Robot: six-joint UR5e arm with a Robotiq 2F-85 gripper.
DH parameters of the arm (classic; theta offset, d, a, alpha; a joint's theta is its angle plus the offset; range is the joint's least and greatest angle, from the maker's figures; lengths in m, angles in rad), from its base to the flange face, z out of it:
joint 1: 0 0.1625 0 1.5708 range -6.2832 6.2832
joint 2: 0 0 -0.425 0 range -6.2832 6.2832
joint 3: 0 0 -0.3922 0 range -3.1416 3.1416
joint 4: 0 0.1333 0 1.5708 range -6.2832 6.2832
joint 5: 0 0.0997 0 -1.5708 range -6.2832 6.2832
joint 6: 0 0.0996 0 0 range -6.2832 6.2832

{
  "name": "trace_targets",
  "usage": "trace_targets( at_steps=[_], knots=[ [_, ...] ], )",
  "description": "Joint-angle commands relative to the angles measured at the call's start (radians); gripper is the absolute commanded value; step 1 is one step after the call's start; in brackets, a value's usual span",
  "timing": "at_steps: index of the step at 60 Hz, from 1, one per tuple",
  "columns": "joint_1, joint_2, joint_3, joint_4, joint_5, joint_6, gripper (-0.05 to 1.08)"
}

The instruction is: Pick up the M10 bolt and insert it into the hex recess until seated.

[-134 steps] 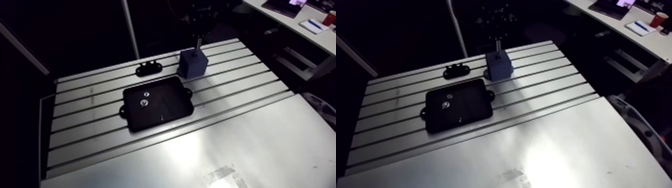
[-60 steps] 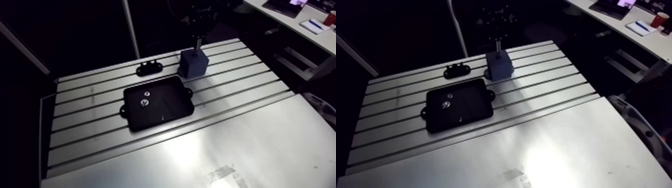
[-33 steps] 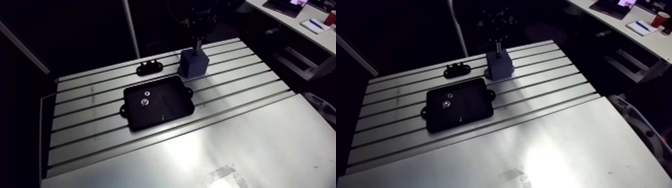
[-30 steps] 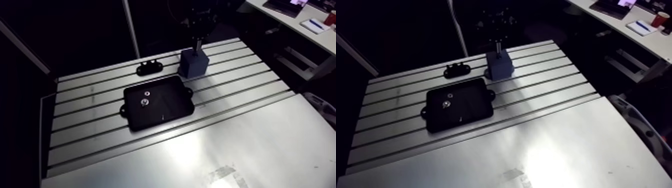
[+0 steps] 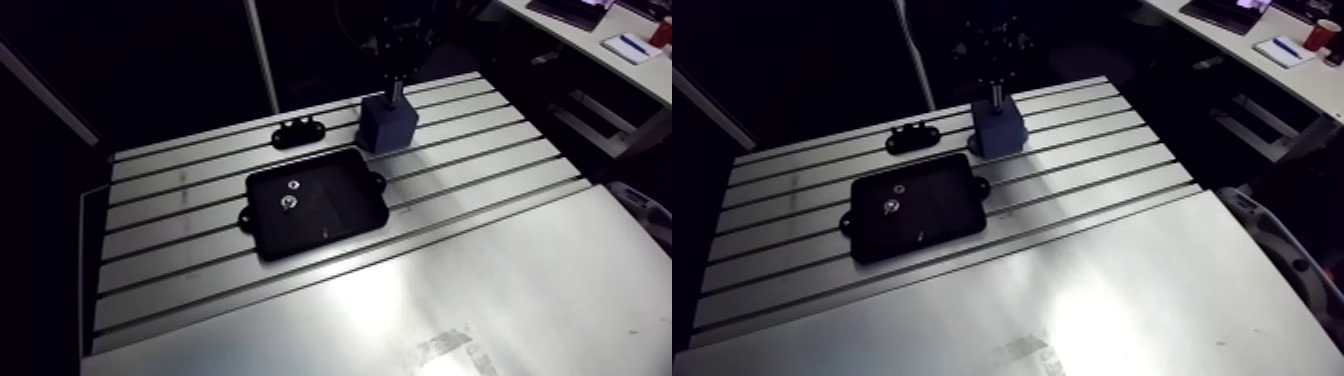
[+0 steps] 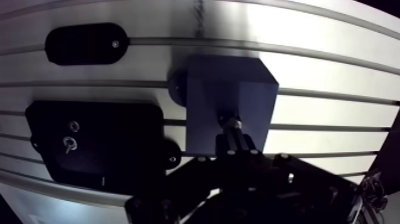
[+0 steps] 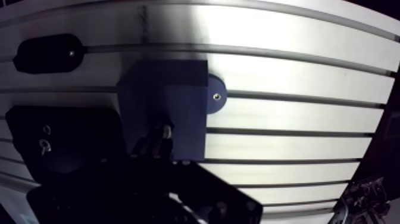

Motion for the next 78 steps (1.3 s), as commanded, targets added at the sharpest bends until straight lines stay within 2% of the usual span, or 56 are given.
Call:
trace_targets(
  at_steps=[1,42,55,56,57,58,59,60,61,62,63,78],
  knots=[
    [0.0,0.002,-0.007,0.0,0.0,-0.001,1.07],
    [-0.002,-0.001,-0.006,0.001,-0.001,-0.001,1.07],
    [-0.002,-0.01,-0.005,0.001,-0.001,0.002,1.03],
    [-0.002,-0.011,-0.005,0.001,-0.001,0.003,0.97],
    [-0.002,-0.011,-0.005,0.001,-0.001,0.003,0.97],
    [-0.002,-0.013,-0.003,0.0,-0.003,0.004,0.86],
    [-0.002,-0.013,-0.003,0.0,-0.003,0.004,0.86],
    [0.0,-0.014,0.0,0.0,-0.003,0.007,0.68],
    [0.0,-0.014,0.0,0.0,-0.003,0.007,0.68],
    [0.0,-0.016,0.0,0.0,-0.003,0.006,0.51],
    [0.0,-0.016,0.002,0.0,-0.003,0.003,0.39],
    [0.003,-0.018,0.01,-0.011,-0.001,-0.029,0.38]
  ],
)
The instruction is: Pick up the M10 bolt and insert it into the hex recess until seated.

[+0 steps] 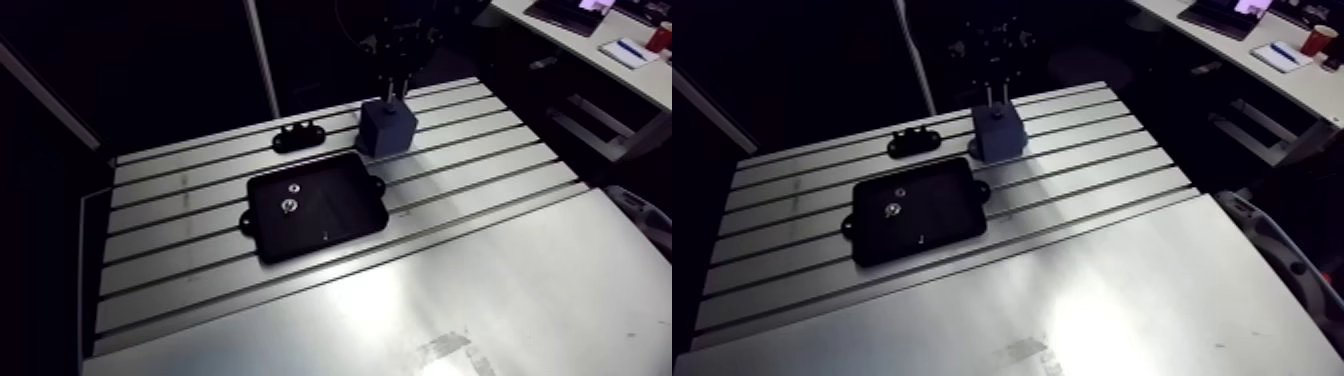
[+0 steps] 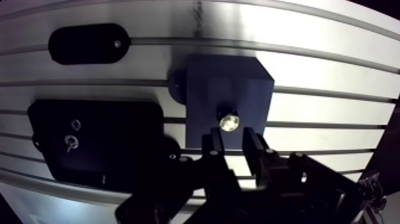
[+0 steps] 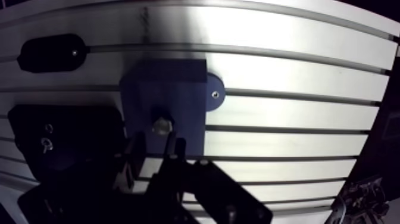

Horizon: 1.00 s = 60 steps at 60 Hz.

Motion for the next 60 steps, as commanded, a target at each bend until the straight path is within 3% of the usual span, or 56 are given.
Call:
trace_targets(
  at_steps=[1,10,60],
  knots=[
    [0.002,-0.003,0.009,-0.011,0.001,-0.029,0.38],
    [0.005,-0.009,0.031,-0.092,-0.001,-0.045,0.41],
    [0.005,-0.008,0.068,-0.138,-0.002,-0.026,0.5]
  ],
)
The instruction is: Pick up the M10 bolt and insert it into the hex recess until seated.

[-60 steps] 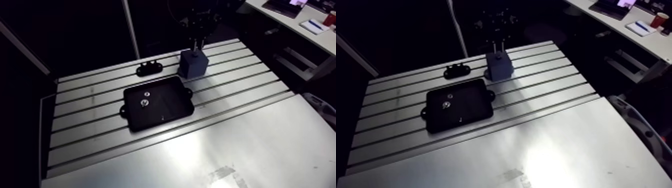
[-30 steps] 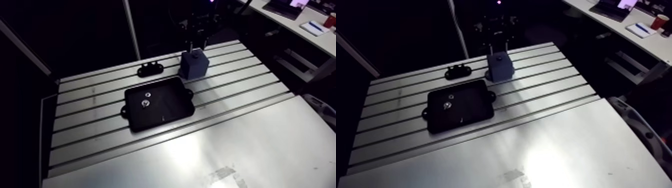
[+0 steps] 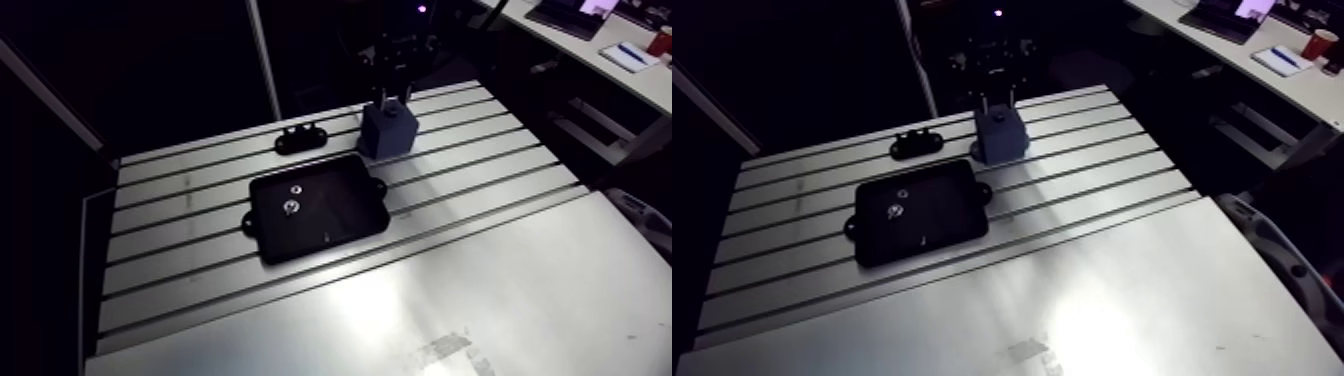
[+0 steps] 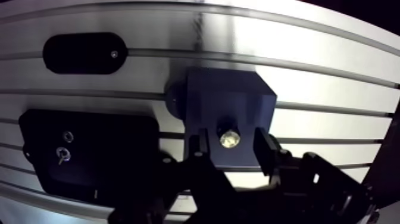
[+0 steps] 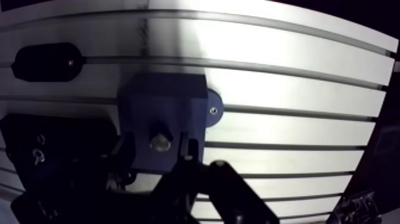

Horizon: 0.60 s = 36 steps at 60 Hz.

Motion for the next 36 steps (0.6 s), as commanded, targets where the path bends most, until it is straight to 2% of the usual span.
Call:
trace_targets(
  at_steps=[1,36],
  knots=[
    [0.0,0.002,0.004,-0.009,0.001,0.001,0.5],
    [-0.002,0.001,0.013,-0.009,0.001,0.022,0.54]
  ],
)
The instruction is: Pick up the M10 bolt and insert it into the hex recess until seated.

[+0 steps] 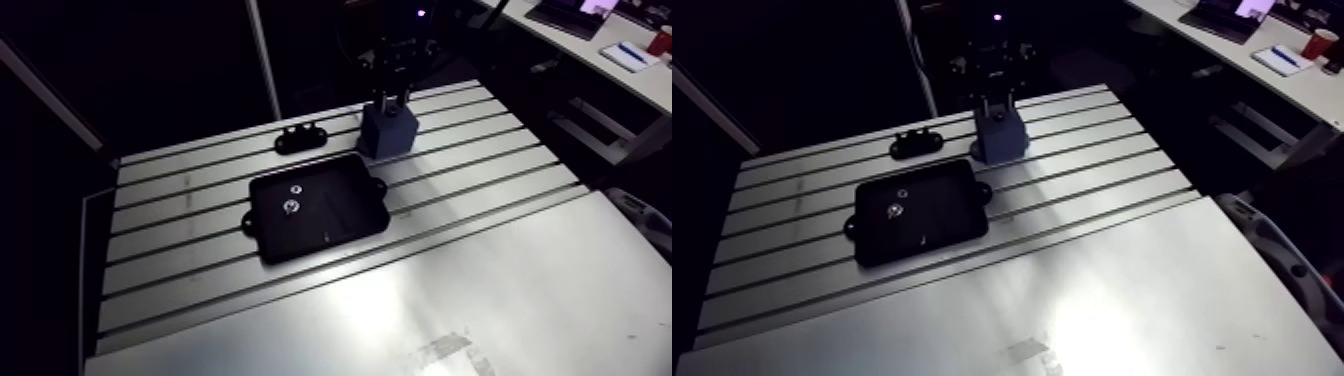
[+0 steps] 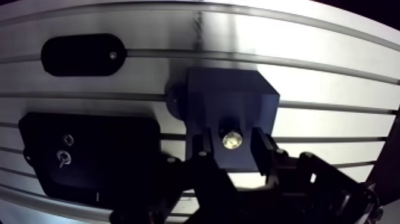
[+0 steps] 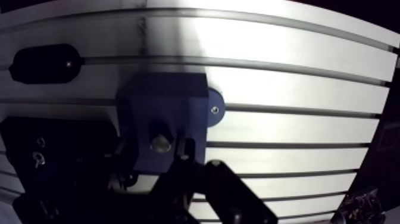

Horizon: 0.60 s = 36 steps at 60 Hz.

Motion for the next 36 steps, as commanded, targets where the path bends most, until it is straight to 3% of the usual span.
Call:
trace_targets(
  at_steps=[1,36],
  knots=[
    [-0.001,0.0,0.004,0.0,0.0,0.003,0.54],
    [-0.005,0.0,0.007,-0.003,0.0,0.004,0.58]
  ],
)
